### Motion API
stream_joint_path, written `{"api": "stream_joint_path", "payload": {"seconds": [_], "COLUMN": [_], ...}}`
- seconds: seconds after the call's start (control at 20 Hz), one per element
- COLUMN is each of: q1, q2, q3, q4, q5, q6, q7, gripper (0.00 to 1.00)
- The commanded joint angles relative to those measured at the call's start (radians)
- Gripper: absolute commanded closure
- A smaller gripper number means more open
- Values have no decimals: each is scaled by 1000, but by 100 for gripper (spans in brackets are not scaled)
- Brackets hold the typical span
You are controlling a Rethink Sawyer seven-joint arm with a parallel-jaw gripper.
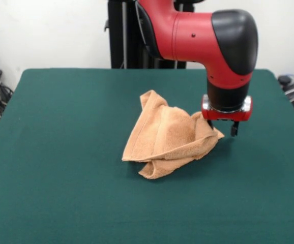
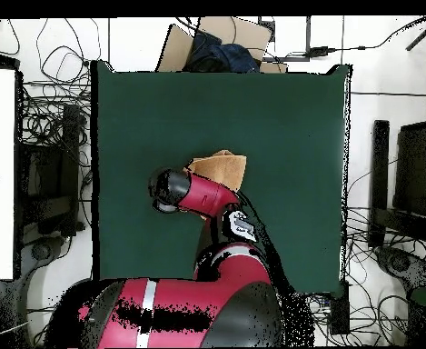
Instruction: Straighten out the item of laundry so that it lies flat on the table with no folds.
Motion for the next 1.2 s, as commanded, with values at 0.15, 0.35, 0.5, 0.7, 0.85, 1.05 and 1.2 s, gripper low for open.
{"api": "stream_joint_path", "payload": {"seconds": [0.15,0.35,0.5,0.7,0.85,1.05,1.2], "q1": [-28,-38,-35,-30,-32,-33,-30], "q2": [140,140,140,143,142,143,143], "q3": [-94,-85,-87,-92,-88,-87,-90], "q4": [49,57,58,51,56,55,53], "q5": [-35,-36,-33,-29,-27,-25,-23], "q6": [-172,-177,-173,-159,-160,-157,-152], "q7": [229,224,228,231,232,233,235], "gripper": [0,0,0,0,0,0,0]}}
